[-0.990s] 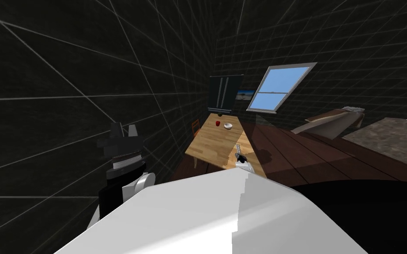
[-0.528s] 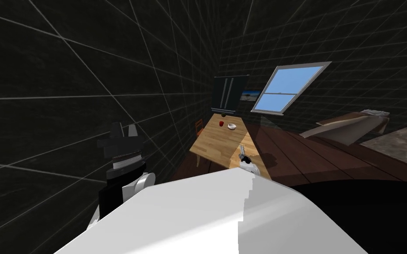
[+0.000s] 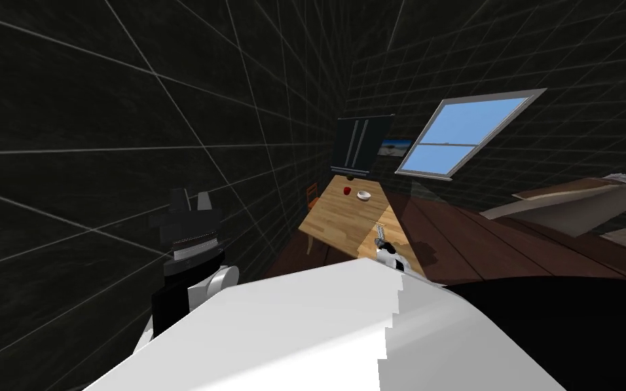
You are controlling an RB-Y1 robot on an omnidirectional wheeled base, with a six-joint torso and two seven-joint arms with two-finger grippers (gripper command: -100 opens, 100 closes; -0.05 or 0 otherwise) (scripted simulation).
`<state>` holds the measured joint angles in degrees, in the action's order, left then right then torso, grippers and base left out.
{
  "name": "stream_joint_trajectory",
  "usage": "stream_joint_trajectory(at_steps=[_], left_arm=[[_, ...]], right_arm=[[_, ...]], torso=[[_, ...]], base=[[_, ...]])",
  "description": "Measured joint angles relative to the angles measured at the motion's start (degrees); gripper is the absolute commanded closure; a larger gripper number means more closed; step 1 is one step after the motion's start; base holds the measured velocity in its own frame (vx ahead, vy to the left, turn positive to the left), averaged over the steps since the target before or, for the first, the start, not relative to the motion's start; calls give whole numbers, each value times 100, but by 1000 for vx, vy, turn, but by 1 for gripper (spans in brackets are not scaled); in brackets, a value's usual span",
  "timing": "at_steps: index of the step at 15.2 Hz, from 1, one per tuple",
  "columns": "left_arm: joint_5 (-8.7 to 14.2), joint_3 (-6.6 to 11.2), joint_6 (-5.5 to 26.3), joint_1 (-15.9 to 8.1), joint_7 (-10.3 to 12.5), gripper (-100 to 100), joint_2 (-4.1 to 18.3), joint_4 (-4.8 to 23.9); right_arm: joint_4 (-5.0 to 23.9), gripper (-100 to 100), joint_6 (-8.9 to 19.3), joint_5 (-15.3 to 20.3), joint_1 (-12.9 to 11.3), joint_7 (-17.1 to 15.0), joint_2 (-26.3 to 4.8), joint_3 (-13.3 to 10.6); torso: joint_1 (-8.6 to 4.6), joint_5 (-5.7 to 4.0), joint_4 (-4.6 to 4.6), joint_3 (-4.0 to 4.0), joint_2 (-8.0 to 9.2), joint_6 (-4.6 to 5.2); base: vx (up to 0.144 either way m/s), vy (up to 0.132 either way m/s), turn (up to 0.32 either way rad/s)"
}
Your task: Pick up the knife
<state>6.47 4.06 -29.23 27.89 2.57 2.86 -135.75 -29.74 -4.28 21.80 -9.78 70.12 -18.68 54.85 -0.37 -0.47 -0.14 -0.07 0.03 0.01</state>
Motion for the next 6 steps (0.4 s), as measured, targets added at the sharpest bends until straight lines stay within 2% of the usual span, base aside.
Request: stream_joint_trajectory(at_steps=[1, 2, 3, 4, 6], left_arm=[[0, 0, 0, 0, 0, 0, 0, 0], [0, 0, 0, 0, 0, 0, 0, 0], [0, -1, 0, -1, 0, 0, 0, 0], [0, 0, 0, 0, 0, 0, 0, 0], [0, 0, 0, 0, 0, 0, 0, 0]], right_arm=[[-52, 100, 33, -139, 64, 27, -43, -80], [173, 100, -24, -245, 3, 115, -183, -2], [534, 100, -163, -339, -92, 283, -387, 143], [693, 100, -241, -445, -133, 430, -496, 221], [624, 100, -219, -628, -76, 468, -510, 146]], torso=[[0, 2, 1, 1, 1, -1], [0, 1, 1, 1, 1, -1], [2, 3, 3, 0, -2, -4], [7, 3, 3, 1, -1, -4], [0, 0, 1, 3, 6, 6]], base=[[-22, 65, 133], [-15, 78, 196], [-21, 81, 145], [-28, 64, 39], [-18, 31, -17]])
